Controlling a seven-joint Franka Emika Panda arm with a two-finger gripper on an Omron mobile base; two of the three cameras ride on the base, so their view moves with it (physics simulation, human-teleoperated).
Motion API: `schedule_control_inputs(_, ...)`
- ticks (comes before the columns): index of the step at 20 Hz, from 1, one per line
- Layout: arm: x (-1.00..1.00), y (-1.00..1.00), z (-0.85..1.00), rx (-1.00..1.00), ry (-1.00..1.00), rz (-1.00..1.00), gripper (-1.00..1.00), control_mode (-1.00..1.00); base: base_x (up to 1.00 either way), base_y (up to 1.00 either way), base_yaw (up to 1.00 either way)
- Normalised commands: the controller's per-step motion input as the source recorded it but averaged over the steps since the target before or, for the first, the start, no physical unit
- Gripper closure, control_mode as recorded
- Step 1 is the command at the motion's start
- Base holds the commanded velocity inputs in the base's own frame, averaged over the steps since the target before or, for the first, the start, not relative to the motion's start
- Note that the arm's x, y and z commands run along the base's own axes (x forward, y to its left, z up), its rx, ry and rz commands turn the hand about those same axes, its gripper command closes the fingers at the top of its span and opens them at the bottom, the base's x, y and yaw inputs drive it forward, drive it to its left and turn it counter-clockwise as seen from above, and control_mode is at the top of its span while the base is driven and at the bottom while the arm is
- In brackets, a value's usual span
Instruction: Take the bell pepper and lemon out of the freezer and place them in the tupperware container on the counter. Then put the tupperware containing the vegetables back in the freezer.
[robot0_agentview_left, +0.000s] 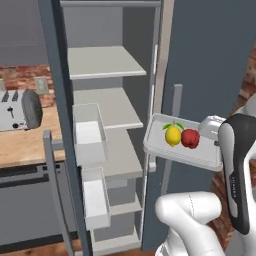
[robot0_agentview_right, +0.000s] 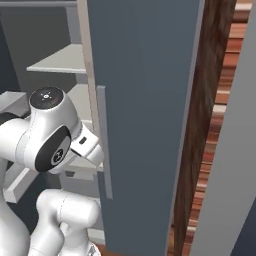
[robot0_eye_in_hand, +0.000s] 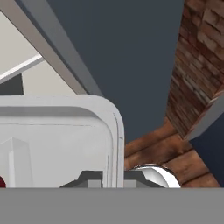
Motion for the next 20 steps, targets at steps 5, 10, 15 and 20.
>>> schedule_control_inputs(5,0.00,0.00,0.00,0.00,0.00,0.00,1.00,1.00,0.37,0.01,-0.06)
schedule_control_inputs(10,0.00,0.00,0.00,0.00,0.00,0.00,1.00,1.00,0.08,0.31,-0.08)
schedule_control_inputs(15,0.00,0.00,0.00,0.00,0.00,0.00,1.00,1.00,0.17,0.22,-0.07)
schedule_control_inputs(20,0.00,0.00,0.00,0.00,0.00,0.00,1.00,1.00,0.32,0.28,-0.10)
